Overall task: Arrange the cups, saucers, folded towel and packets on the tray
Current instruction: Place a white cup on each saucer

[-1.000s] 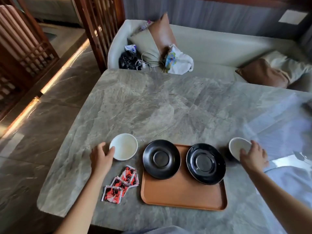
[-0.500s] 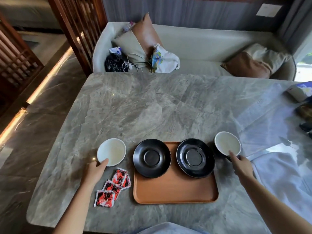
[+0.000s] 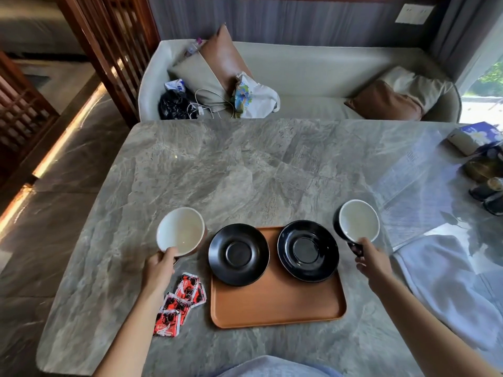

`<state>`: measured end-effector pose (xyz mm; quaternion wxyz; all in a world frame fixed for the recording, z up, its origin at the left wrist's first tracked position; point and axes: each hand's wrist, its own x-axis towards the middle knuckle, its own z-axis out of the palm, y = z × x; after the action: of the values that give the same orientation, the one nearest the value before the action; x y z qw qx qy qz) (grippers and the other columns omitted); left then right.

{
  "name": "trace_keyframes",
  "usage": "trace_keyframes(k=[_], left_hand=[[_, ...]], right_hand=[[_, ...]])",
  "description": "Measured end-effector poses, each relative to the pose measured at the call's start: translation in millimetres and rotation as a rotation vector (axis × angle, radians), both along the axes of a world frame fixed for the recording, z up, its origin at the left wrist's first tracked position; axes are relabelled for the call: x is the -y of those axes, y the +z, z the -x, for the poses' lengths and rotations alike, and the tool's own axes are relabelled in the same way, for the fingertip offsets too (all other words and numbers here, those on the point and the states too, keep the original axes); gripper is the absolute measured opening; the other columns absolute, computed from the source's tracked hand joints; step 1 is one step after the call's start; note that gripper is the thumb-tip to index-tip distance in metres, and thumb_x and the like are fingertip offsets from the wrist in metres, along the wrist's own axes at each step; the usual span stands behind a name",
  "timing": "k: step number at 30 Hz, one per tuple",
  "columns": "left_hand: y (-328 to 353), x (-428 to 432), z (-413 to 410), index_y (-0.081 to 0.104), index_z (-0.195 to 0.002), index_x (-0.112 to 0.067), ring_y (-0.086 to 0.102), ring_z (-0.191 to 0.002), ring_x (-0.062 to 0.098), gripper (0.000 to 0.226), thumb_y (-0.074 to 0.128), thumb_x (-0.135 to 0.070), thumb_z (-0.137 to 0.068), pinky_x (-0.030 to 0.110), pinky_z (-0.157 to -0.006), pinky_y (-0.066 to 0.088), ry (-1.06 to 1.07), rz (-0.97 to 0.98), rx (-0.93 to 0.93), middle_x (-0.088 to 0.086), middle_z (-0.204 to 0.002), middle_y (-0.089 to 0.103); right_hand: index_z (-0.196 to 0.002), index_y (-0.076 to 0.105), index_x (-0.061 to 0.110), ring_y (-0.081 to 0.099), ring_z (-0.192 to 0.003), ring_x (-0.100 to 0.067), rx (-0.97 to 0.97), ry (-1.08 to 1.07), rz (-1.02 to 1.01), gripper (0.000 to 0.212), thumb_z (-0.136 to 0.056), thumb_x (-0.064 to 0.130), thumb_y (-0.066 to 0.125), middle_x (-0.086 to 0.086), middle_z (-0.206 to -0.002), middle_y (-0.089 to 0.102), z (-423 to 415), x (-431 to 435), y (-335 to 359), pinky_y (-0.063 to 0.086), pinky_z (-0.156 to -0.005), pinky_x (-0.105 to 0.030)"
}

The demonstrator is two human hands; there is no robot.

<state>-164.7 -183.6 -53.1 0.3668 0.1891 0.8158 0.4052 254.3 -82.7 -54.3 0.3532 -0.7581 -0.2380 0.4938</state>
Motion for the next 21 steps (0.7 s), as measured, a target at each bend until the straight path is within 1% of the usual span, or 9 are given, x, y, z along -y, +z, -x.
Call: trace_keyframes(k=[2,3,5,7,9,11,13,16,21], left_hand=[[5,-4,-10,0.056,-0.061,-0.012,0.052,-0.064,0.026,0.036,0.050,-0.048,-0.065,0.034,-0.061,0.039,-0.069,0.001,-0.049,0.007,-0.058,0.055],[5,-7,-17,0.057,-0.063,-0.012,0.055,-0.072,0.028,0.036,0.050,-0.047,-0.066,0.035,-0.064,0.040,-0.114,0.000,-0.064,0.009,-0.066,0.058],[-1,-9,-32,0.061,-0.080,-0.007,0.055,-0.093,0.031,0.041,0.051,-0.046,-0.069,0.039,-0.081,0.042,-0.200,0.014,-0.086,0.016,-0.094,0.059],[-7,-8,-46,0.061,-0.091,0.001,0.050,-0.105,0.033,0.049,0.053,-0.044,-0.072,0.040,-0.093,0.038,-0.243,0.055,-0.099,0.022,-0.110,0.052],[-12,-7,-58,0.060,-0.087,0.003,0.049,-0.107,0.033,0.047,0.054,-0.042,-0.073,0.039,-0.095,0.036,-0.255,0.076,-0.084,0.022,-0.110,0.049],[-15,-6,-68,0.055,-0.077,-0.003,0.049,-0.105,0.032,0.038,0.055,-0.041,-0.076,0.035,-0.089,0.035,-0.274,0.100,-0.080,0.016,-0.103,0.045],[-18,-5,-73,0.050,-0.073,-0.006,0.050,-0.104,0.032,0.032,0.057,-0.036,-0.083,0.033,-0.083,0.033,-0.301,0.128,-0.111,0.015,-0.101,0.043],[-20,-4,-76,0.052,-0.078,-0.004,0.050,-0.106,0.034,0.030,0.055,-0.032,-0.087,0.035,-0.086,0.036,-0.317,0.183,-0.181,0.020,-0.110,0.045],[-21,-8,-83,0.058,-0.103,0.004,0.045,-0.116,0.032,0.044,0.050,-0.037,-0.089,0.037,-0.095,0.034,-0.327,0.220,-0.220,0.019,-0.122,0.044]], right_hand=[[-0.070,0.064,0.012,0.038,-0.049,-0.011,0.018,0.084,-0.026,0.019,-0.081,0.024,0.054,0.003,-0.063,0.060,2,0,5,0.030,-0.048,-0.023],[-0.070,0.065,0.012,0.038,-0.049,-0.011,0.027,0.124,-0.033,0.021,-0.082,0.024,0.054,0.004,-0.061,0.060,4,0,8,0.031,-0.047,-0.023],[-0.068,0.067,0.009,0.038,-0.050,-0.012,0.046,0.209,-0.042,0.026,-0.085,0.024,0.054,0.002,-0.059,0.058,9,2,10,0.031,-0.045,-0.022],[-0.063,0.068,0.007,0.040,-0.050,-0.014,0.084,0.296,-0.044,0.032,-0.087,0.025,0.055,-0.002,-0.058,0.058,15,6,9,0.033,-0.045,-0.023],[-0.062,0.070,0.006,0.043,-0.048,-0.015,0.148,0.379,-0.047,0.035,-0.087,0.027,0.056,-0.004,-0.058,0.062,22,11,8,0.036,-0.043,-0.024],[-0.061,0.070,0.008,0.047,-0.044,-0.013,0.213,0.446,-0.060,0.035,-0.087,0.027,0.057,0.000,-0.052,0.062,28,16,7,0.039,-0.042,-0.024],[-0.056,0.069,0.010,0.049,-0.041,-0.012,0.259,0.476,-0.067,0.036,-0.086,0.028,0.058,0.005,-0.042,0.056,33,20,5,0.040,-0.043,-0.024],[-0.053,0.068,0.011,0.046,-0.035,-0.010,0.283,0.507,-0.067,0.039,-0.085,0.029,0.057,0.005,-0.036,0.055,40,23,1,0.040,-0.043,-0.024],[-0.056,0.069,0.009,0.048,-0.032,-0.011,0.356,0.532,-0.085,0.039,-0.087,0.029,0.056,0.002,-0.038,0.057,40,27,-4,0.043,-0.040,-0.023]])
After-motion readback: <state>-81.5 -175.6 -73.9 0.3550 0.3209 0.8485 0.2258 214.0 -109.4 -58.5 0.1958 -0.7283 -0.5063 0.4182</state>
